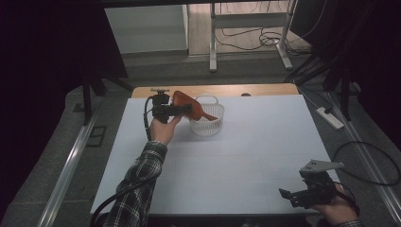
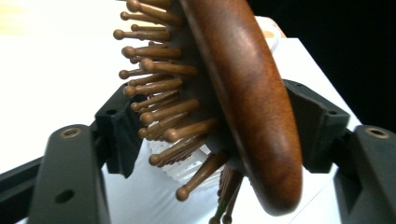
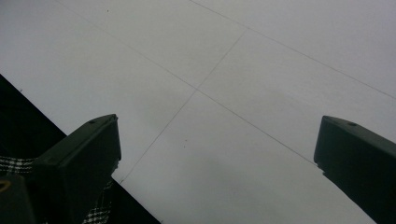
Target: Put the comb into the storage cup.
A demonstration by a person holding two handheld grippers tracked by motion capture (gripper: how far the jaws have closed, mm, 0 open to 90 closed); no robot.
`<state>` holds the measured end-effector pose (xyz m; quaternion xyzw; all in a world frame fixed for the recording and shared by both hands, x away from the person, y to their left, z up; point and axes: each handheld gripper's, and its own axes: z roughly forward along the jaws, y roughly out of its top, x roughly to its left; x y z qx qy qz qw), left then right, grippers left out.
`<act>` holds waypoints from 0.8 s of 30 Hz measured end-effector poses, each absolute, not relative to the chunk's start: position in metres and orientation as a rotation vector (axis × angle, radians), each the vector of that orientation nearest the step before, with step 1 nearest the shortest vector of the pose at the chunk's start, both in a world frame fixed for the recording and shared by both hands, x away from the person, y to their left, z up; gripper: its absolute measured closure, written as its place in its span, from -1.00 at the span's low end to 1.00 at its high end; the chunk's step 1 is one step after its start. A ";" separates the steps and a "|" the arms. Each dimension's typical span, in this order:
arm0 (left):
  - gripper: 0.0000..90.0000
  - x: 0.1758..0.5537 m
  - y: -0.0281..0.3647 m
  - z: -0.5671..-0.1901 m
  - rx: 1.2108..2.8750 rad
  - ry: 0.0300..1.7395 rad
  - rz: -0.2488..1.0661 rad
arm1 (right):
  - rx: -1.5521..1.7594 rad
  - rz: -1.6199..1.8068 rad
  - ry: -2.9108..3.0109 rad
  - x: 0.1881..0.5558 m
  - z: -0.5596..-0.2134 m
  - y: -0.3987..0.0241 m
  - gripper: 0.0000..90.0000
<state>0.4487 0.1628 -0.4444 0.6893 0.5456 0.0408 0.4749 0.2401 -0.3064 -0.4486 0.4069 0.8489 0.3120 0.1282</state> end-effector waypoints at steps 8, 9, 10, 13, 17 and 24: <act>-0.57 0.447 0.163 -0.445 1.745 1.320 0.130 | 1.182 0.907 2.468 0.240 -0.448 -0.306 -0.99; -0.60 0.446 0.164 -0.445 1.748 1.316 0.133 | 1.183 0.908 2.466 0.240 -0.448 -0.306 -0.99; -0.61 0.446 0.164 -0.445 1.752 1.314 0.134 | 1.182 0.909 2.466 0.240 -0.448 -0.306 -0.99; -0.65 0.444 0.165 -0.444 1.771 1.302 0.152 | 1.180 0.911 2.467 0.240 -0.448 -0.306 -1.00; -0.73 0.443 0.167 -0.441 1.803 1.276 0.171 | 1.181 0.912 2.468 0.240 -0.448 -0.306 -1.00; -0.76 0.439 0.171 -0.439 1.818 1.250 0.164 | 1.182 0.914 2.468 0.240 -0.448 -0.307 -1.00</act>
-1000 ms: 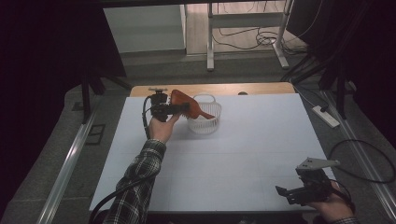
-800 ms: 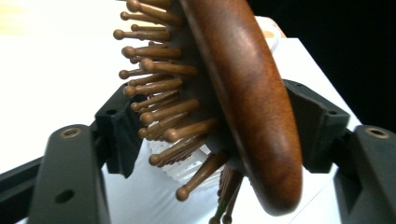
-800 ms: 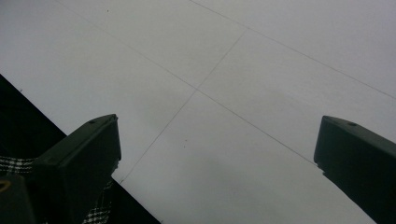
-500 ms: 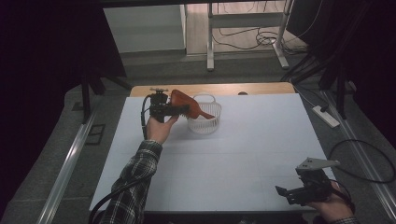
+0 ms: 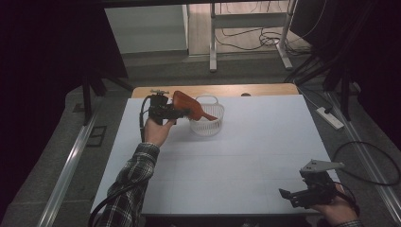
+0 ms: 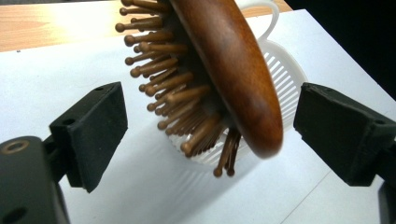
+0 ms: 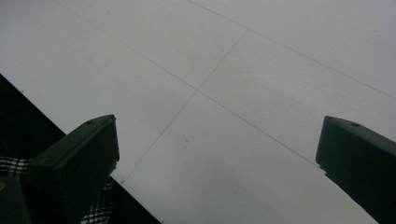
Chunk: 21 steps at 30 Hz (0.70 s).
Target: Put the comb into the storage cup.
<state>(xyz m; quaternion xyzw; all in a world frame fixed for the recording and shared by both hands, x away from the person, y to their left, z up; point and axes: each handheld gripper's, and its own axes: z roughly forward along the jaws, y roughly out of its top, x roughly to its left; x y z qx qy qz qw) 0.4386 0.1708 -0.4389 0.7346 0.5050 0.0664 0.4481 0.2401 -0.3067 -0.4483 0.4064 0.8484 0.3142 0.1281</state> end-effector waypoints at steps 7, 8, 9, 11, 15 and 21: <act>-0.83 0.432 0.175 -0.437 1.872 1.217 0.188 | 1.193 0.910 2.461 0.240 -0.448 -0.307 -1.00; -0.84 0.431 0.176 -0.436 1.884 1.211 0.194 | 1.195 0.910 2.459 0.240 -0.448 -0.307 -1.00; -0.85 0.429 0.176 -0.435 1.890 1.206 0.205 | 1.196 0.909 2.459 0.240 -0.448 -0.307 -1.00; -0.86 0.426 0.176 -0.434 1.901 1.192 0.218 | 1.195 0.908 2.459 0.240 -0.448 -0.307 -1.00; -0.90 0.421 0.177 -0.433 1.924 1.165 0.240 | 1.187 0.906 2.459 0.240 -0.448 -0.306 -1.00; -0.94 0.413 0.176 -0.433 1.956 1.137 0.277 | 1.188 0.904 2.456 0.240 -0.448 -0.306 -1.00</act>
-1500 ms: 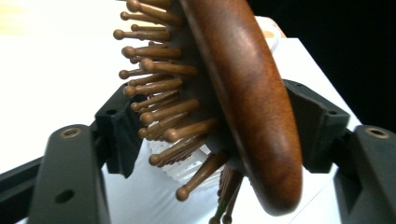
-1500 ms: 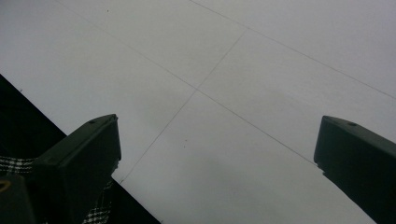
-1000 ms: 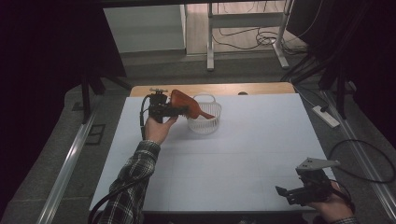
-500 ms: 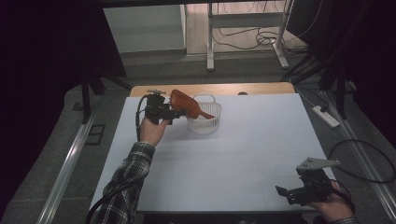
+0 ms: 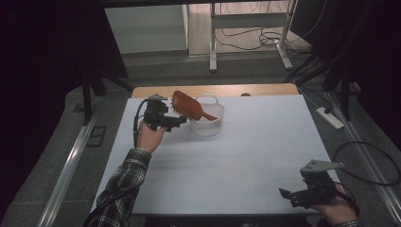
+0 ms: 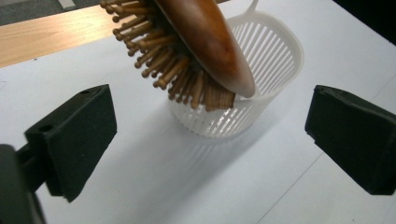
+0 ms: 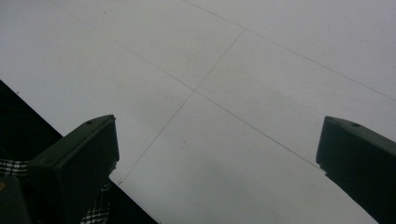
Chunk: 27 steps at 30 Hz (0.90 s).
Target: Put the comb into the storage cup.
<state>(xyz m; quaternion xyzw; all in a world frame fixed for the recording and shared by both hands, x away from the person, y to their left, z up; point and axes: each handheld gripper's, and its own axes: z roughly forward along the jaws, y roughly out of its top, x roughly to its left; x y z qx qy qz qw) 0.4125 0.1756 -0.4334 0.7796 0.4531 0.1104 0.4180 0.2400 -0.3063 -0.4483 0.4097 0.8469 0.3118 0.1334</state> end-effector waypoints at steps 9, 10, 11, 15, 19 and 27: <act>-0.97 0.401 0.175 -0.435 1.990 1.109 0.321 | 1.198 0.903 2.451 0.240 -0.448 -0.307 -1.00; -0.97 0.399 0.176 -0.436 1.987 1.107 0.324 | 1.196 0.903 2.452 0.240 -0.448 -0.307 -1.00; -0.97 0.398 0.176 -0.436 1.985 1.104 0.325 | 1.194 0.903 2.452 0.240 -0.448 -0.307 -1.00; -0.97 0.392 0.178 -0.438 1.977 1.097 0.329 | 1.186 0.900 2.454 0.240 -0.448 -0.306 -1.00; -0.97 0.388 0.179 -0.440 1.969 1.094 0.332 | 1.186 0.900 2.453 0.240 -0.448 -0.306 -1.00; -0.97 0.381 0.181 -0.444 1.962 1.082 0.350 | 1.176 0.891 2.456 0.239 -0.448 -0.305 -1.00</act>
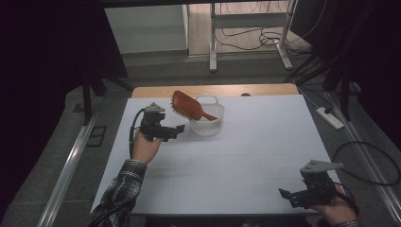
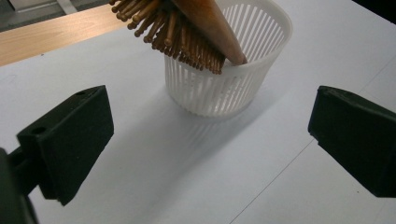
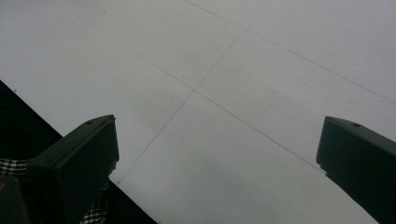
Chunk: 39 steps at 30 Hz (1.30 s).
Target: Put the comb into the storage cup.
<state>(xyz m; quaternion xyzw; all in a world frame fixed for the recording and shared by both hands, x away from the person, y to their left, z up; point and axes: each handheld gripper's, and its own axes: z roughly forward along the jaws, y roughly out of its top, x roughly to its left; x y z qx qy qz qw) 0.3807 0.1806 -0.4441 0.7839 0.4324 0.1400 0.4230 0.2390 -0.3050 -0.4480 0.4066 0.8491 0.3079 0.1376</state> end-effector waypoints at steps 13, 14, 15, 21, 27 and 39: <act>-1.00 0.371 0.179 -0.449 1.990 1.070 0.357 | 1.169 0.892 2.443 0.238 -0.448 -0.305 -1.00; -1.00 0.370 0.179 -0.449 1.987 1.071 0.358 | 1.168 0.890 2.444 0.238 -0.448 -0.305 -1.00; -1.00 0.369 0.180 -0.449 1.987 1.071 0.359 | 1.166 0.889 2.444 0.238 -0.448 -0.305 -1.00; -1.00 0.362 0.183 -0.451 1.986 1.075 0.348 | 1.168 0.884 2.441 0.238 -0.448 -0.305 -1.00; -1.00 0.355 0.186 -0.452 1.987 1.078 0.346 | 1.166 0.881 2.443 0.238 -0.448 -0.304 -1.00; -1.00 0.341 0.190 -0.452 1.986 1.068 0.345 | 1.175 0.882 2.435 0.237 -0.448 -0.305 -1.00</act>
